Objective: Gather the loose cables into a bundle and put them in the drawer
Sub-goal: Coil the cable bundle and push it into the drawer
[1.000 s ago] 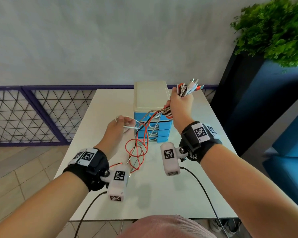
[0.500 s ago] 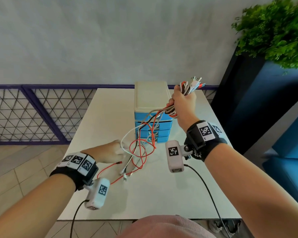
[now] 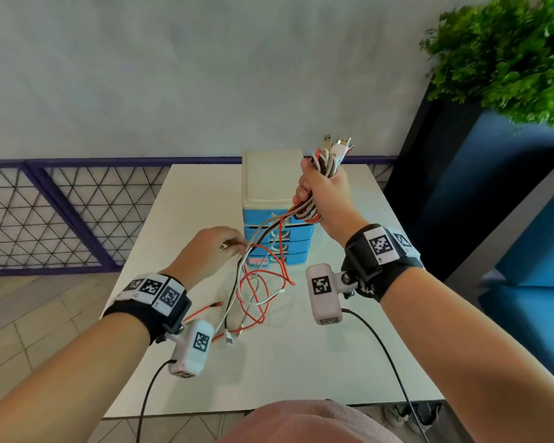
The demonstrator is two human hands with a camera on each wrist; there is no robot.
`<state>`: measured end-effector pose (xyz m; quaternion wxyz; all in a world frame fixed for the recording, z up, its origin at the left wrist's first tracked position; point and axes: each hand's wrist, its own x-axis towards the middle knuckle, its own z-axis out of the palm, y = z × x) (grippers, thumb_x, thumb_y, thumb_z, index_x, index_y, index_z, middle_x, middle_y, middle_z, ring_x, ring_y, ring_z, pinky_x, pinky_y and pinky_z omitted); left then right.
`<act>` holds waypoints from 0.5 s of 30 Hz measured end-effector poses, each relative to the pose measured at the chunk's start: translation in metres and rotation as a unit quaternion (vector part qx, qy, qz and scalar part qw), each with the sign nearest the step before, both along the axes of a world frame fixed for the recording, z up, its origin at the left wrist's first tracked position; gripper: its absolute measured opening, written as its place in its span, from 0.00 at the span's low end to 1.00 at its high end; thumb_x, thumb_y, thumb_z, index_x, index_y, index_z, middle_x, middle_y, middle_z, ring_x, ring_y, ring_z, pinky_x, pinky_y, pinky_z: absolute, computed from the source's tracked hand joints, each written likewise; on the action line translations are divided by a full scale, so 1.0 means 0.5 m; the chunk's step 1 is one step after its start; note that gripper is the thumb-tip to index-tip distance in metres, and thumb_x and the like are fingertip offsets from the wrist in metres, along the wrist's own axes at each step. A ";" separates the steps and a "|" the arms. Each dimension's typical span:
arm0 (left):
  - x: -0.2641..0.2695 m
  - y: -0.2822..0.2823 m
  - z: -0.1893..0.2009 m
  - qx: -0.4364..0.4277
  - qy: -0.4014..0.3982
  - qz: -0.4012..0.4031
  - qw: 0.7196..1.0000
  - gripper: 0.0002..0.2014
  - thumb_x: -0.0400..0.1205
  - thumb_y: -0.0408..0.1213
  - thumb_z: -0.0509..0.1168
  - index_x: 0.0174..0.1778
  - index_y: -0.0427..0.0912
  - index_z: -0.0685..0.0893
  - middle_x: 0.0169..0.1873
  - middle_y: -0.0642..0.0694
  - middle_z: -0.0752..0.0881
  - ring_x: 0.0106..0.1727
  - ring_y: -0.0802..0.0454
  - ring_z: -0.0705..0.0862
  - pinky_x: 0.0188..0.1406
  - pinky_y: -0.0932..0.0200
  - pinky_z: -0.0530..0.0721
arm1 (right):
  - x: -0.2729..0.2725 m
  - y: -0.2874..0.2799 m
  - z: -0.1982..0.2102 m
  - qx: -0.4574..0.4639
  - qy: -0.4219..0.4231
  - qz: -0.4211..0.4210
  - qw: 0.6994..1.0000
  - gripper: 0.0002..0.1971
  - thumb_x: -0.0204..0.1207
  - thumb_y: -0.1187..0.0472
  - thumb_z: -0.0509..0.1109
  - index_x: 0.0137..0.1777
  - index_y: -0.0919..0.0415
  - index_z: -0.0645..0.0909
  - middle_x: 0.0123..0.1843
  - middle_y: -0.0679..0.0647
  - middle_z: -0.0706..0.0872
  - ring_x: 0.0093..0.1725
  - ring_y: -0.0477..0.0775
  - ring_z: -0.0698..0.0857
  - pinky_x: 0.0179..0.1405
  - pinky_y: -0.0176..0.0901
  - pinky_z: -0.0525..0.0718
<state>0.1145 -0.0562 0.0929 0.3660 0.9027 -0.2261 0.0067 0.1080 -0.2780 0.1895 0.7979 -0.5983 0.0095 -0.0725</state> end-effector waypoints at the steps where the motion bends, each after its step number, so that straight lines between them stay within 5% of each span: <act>1: 0.001 0.002 -0.006 0.012 -0.003 0.001 1.000 0.10 0.78 0.35 0.70 0.39 0.58 0.84 0.37 0.64 0.87 0.45 0.63 0.84 0.47 0.68 0.80 | 0.000 -0.001 -0.001 -0.001 0.000 -0.006 1.000 0.13 0.83 0.61 0.65 0.37 0.58 0.68 0.21 0.47 0.71 0.20 0.48 0.74 0.28 0.45 0.80; 4: 0.000 0.031 -0.028 0.097 -0.025 0.025 0.995 0.02 0.81 0.42 0.65 0.44 0.54 0.83 0.39 0.56 0.87 0.43 0.53 0.84 0.43 0.54 0.83 | 0.001 -0.010 0.003 0.009 -0.004 -0.031 0.999 0.13 0.84 0.63 0.63 0.36 0.58 0.69 0.21 0.48 0.70 0.19 0.47 0.74 0.26 0.44 0.79; 6: -0.007 0.069 -0.053 0.205 -0.041 0.032 0.977 0.04 0.82 0.45 0.60 0.47 0.53 0.79 0.39 0.54 0.85 0.42 0.48 0.84 0.38 0.53 0.83 | 0.004 -0.021 0.011 0.020 -0.009 -0.052 0.998 0.13 0.84 0.64 0.62 0.36 0.58 0.68 0.21 0.48 0.69 0.18 0.47 0.73 0.25 0.43 0.78; 11: -0.048 0.159 -0.130 0.493 0.053 0.003 0.868 0.13 0.83 0.41 0.52 0.60 0.54 0.78 0.53 0.47 0.81 0.51 0.44 0.84 0.42 0.57 0.78 | 0.019 -0.056 0.036 0.075 -0.014 -0.112 0.991 0.14 0.84 0.64 0.62 0.37 0.57 0.66 0.20 0.48 0.69 0.17 0.46 0.72 0.26 0.42 0.74; 13: -0.060 0.181 -0.148 0.523 0.110 0.016 0.845 0.18 0.82 0.39 0.52 0.64 0.58 0.77 0.59 0.48 0.81 0.57 0.44 0.84 0.45 0.58 0.75 | 0.024 -0.065 0.040 0.072 -0.015 -0.124 0.990 0.14 0.84 0.64 0.62 0.36 0.57 0.66 0.21 0.49 0.69 0.18 0.46 0.72 0.27 0.43 0.73; 15: -0.056 0.178 -0.153 0.506 0.128 0.027 0.853 0.15 0.81 0.39 0.53 0.60 0.54 0.79 0.60 0.48 0.82 0.57 0.45 0.84 0.47 0.58 0.77 | 0.026 -0.064 0.036 0.063 -0.008 -0.126 0.990 0.13 0.84 0.64 0.62 0.37 0.57 0.66 0.21 0.48 0.69 0.18 0.46 0.72 0.27 0.43 0.73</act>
